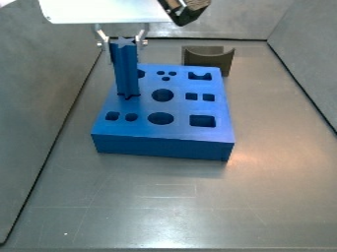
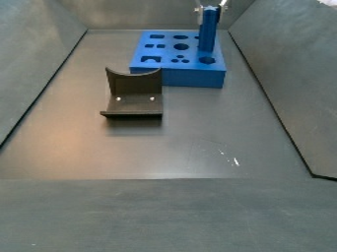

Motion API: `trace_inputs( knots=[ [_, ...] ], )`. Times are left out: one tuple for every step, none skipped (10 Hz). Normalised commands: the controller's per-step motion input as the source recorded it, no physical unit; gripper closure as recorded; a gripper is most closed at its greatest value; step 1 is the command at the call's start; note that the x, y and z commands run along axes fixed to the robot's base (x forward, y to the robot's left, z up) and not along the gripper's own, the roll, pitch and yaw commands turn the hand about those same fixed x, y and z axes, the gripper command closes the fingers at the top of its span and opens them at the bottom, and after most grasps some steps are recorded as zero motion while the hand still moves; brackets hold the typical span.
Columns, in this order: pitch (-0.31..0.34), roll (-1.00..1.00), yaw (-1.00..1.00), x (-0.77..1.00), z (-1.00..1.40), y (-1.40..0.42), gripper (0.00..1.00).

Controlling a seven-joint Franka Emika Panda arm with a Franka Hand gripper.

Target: Insert the star object.

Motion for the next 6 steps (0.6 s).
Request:
trace_inputs(
  knots=[
    [0.049,0.0,0.0,0.32,-0.48,-0.04,1.0],
    [0.0,-0.02,0.04,0.15,-0.55,-0.13,1.0],
    [-0.023,0.0,0.21,0.0,-0.57,-0.13,1.0],
    [-0.043,0.0,0.35,-0.05,-0.56,-0.21,1.0],
    [-0.043,0.01,0.44,0.0,-0.6,-0.24,1.0],
    [-0.076,0.0,0.46,-0.01,-0.6,-0.21,1.0]
  ],
)
